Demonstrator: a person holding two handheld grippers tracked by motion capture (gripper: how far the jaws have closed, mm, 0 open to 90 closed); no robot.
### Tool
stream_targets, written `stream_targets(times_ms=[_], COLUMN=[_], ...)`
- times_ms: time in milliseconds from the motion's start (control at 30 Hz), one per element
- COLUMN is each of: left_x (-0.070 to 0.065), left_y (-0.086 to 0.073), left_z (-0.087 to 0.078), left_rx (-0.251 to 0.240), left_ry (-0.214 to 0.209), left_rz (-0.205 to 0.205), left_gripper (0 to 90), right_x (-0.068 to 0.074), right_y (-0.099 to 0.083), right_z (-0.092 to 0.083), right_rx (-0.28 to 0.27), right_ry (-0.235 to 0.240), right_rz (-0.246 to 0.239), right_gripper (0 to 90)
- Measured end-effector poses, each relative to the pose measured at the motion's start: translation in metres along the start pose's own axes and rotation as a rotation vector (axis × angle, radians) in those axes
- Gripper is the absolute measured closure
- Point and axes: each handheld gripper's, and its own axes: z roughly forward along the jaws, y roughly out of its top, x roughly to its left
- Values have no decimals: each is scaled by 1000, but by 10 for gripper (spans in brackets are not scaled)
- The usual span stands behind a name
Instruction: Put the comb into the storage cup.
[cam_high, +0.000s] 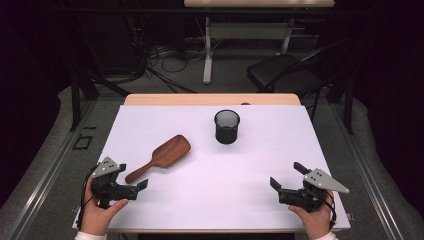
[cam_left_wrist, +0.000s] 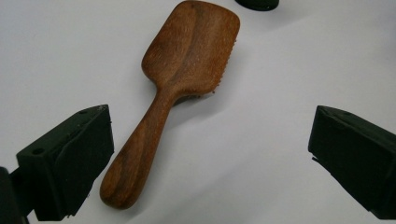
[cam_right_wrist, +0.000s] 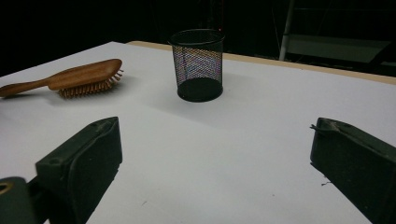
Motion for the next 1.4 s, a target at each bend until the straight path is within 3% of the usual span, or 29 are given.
stream_targets(times_ms=[333, 533, 667, 967, 1400], left_x=[5, 5, 6, 10, 15], left_y=[-1, 1, 3, 10, 23], left_z=[1, 1, 1, 5, 13], left_rx=[74, 106, 109, 117, 128], left_ry=[70, 136, 155, 161, 129], left_rz=[13, 32, 33, 35, 37], left_gripper=[2, 3, 3, 3, 3], right_x=[0, 0, 0, -1, -1], right_y=[-1, -1, -1, -1, -2], right_z=[1, 1, 1, 1, 1], right_rx=[8, 10, 12, 12, 10], right_ry=[2, 2, 2, -8, -12], right_rz=[-4, -2, -3, -6, 5], right_gripper=[27, 28, 30, 31, 33])
